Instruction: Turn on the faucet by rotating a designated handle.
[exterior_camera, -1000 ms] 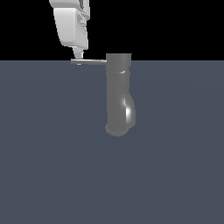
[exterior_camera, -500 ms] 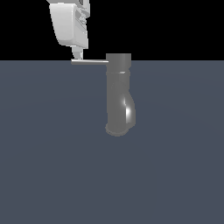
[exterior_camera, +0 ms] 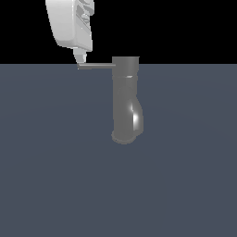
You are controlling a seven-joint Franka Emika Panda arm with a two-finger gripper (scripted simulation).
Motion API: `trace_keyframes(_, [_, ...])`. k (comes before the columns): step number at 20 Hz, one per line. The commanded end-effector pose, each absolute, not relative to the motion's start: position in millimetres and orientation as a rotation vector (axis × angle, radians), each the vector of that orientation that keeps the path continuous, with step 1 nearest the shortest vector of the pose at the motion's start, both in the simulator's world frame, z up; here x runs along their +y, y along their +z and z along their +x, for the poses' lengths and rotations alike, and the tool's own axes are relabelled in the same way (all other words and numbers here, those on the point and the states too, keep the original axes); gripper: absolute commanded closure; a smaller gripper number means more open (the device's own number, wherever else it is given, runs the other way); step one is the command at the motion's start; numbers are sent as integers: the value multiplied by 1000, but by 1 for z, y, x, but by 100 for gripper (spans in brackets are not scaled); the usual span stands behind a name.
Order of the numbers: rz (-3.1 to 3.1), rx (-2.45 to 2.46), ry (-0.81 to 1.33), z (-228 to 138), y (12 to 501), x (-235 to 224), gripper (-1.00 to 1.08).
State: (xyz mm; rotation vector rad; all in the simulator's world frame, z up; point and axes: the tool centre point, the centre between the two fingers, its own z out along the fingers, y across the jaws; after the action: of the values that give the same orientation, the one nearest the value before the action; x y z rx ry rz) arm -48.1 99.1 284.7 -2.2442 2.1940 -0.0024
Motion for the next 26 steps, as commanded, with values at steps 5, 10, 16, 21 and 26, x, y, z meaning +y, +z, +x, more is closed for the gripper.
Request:
trace_keyframes(5, [-2245, 2195, -5, -57, 285, 91, 108])
trace_keyframes(10, [-2246, 2195, -3, -69, 285, 77, 108])
trace_keyframes(16, [-2246, 2195, -3, -84, 285, 61, 108])
trace_keyframes(21, [-2246, 2195, -2, -96, 285, 47, 108])
trace_keyframes(26, [-2246, 2195, -1, -109, 285, 33, 108])
